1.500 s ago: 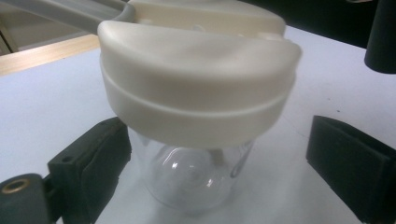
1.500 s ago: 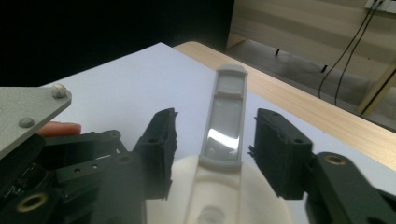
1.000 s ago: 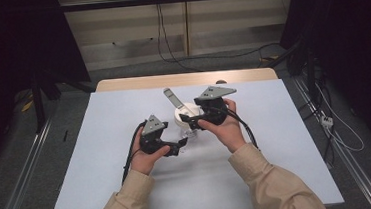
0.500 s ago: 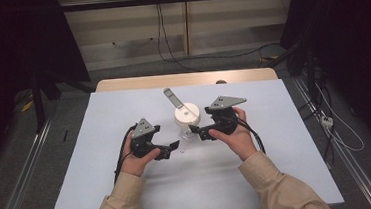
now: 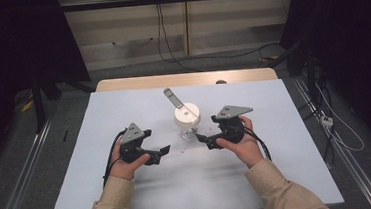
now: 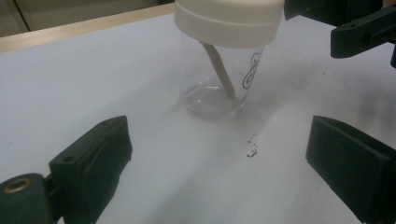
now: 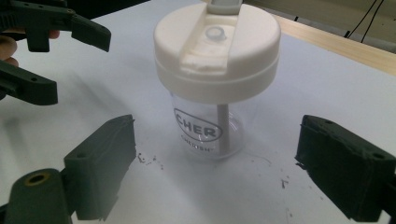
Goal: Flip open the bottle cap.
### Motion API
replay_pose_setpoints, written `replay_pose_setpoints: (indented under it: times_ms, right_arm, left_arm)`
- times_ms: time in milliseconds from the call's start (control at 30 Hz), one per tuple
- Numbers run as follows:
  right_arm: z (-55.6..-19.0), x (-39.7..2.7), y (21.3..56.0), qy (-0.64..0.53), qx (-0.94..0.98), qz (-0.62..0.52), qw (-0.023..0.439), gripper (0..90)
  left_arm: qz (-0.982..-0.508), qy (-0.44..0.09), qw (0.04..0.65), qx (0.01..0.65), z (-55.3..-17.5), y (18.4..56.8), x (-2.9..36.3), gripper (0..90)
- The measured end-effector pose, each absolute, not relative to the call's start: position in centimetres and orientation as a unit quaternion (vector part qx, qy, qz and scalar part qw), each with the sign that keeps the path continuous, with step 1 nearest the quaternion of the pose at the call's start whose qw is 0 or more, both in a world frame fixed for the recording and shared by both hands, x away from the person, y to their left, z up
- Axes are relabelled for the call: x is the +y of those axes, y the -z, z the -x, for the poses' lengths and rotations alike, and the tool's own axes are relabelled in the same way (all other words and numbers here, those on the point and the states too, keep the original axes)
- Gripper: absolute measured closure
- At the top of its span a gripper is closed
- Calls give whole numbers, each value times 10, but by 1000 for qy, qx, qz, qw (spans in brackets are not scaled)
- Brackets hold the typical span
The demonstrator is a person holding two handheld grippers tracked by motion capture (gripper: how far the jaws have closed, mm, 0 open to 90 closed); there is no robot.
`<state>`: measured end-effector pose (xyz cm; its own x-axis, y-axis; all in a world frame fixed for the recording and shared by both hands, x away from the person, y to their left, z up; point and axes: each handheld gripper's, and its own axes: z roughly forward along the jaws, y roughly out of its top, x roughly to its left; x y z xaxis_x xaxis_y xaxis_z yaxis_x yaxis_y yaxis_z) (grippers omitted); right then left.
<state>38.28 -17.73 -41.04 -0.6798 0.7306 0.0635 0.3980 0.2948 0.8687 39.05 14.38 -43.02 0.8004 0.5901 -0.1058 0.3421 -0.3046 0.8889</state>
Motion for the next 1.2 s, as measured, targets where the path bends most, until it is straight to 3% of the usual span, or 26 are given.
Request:
replay_pose_setpoints:
  times_ms: [1200]
  right_arm:
    - [-331, -241, 435, -467, 766, -395, 198, 125]
  left_arm:
    - [-800, -131, 496, 312, -373, 437, 197, 67]
